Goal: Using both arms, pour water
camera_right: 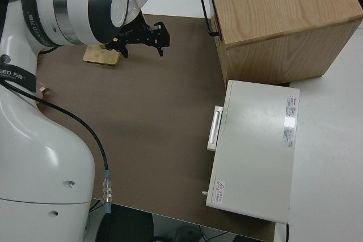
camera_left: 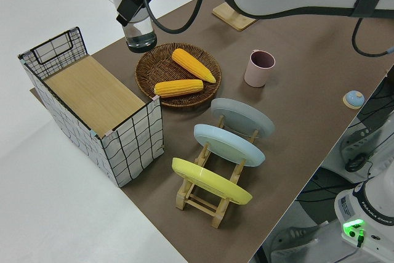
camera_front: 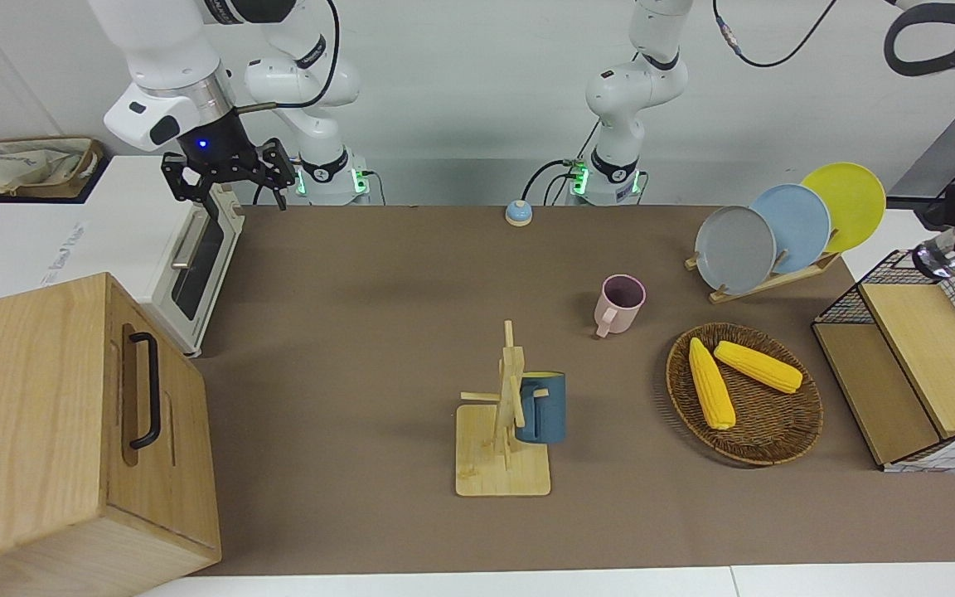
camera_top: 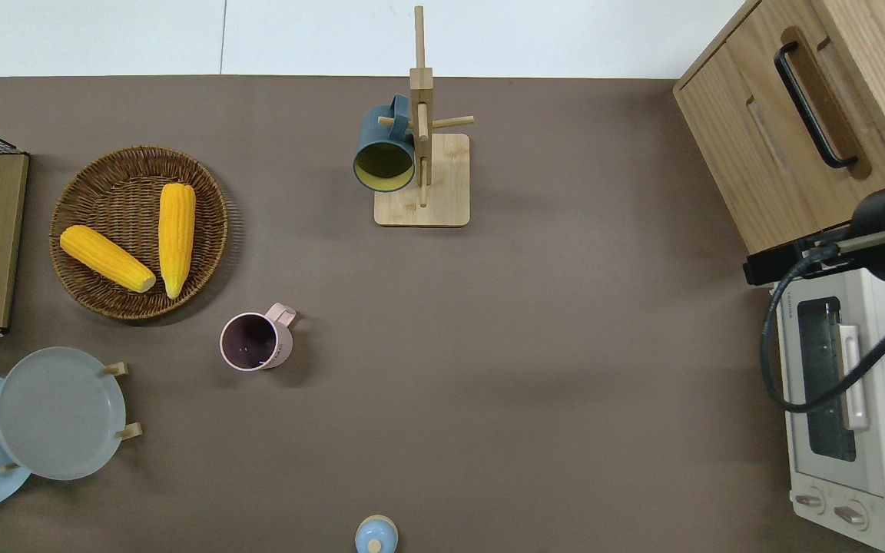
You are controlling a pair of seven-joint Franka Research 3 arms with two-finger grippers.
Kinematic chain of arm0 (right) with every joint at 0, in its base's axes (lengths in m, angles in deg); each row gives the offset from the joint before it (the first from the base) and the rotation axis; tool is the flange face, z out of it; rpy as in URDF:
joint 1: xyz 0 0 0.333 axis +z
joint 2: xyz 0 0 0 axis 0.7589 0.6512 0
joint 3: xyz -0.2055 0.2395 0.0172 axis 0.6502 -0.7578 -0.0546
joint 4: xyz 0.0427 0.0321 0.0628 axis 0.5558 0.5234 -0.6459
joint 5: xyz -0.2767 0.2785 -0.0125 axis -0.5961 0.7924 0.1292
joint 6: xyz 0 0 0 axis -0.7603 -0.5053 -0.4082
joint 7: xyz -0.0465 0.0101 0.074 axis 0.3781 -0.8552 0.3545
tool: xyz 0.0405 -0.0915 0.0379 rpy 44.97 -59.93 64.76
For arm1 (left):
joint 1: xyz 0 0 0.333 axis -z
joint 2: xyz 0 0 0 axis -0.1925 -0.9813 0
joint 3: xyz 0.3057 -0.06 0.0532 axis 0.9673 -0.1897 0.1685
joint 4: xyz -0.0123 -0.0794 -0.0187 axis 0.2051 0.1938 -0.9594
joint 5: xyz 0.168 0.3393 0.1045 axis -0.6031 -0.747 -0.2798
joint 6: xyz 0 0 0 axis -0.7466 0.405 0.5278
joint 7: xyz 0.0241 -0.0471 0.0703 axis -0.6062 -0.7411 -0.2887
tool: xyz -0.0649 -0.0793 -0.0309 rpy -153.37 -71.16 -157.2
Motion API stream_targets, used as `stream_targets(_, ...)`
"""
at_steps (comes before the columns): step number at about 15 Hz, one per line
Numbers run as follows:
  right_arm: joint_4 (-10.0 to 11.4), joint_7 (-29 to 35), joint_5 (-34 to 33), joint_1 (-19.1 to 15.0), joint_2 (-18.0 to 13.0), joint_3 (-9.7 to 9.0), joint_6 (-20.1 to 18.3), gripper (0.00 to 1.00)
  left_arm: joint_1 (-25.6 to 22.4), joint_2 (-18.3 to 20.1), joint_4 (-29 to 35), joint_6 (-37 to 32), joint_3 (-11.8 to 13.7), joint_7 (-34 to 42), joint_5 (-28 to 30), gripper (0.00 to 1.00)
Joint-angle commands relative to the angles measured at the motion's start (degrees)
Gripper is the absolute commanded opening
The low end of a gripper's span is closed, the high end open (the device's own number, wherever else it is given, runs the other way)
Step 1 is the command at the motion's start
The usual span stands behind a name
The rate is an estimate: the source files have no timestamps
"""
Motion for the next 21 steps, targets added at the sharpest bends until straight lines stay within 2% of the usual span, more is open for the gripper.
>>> stream_targets(1,0.2,0.0,-0.2,-0.2,-0.5,-0.09,0.4,0.987,-4.2,-6.3,-7.2,1.0,-0.5,10.1,7.9,0.07)
stream_targets(3,0.2,0.0,-0.2,-0.1,-0.5,-0.09,0.4,0.987,-6.3,-8.0,-6.7,6.7,-0.5,18.4,14.8,0.08)
stream_targets(6,0.2,0.0,-0.2,-0.1,-0.5,-0.09,0.4,0.987,-8.0,-9.2,-3.9,11.6,-0.7,28.2,19.5,0.08)
stream_targets(13,0.2,0.0,-0.2,-0.2,-0.5,-0.09,0.4,0.987,-8.1,-10.3,0.7,11.8,-0.7,44.8,32.7,0.08)
stream_targets(18,0.2,0.0,-0.2,-0.1,-0.5,-0.09,0.4,0.987,-9.8,-12.3,1.8,11.9,-0.7,53.2,39.1,0.10)
stream_targets(21,0.1,0.0,-0.2,-0.2,-0.5,-0.09,0.4,0.987,-10.3,-13.4,1.8,12.0,-0.7,54.8,40.6,0.10)
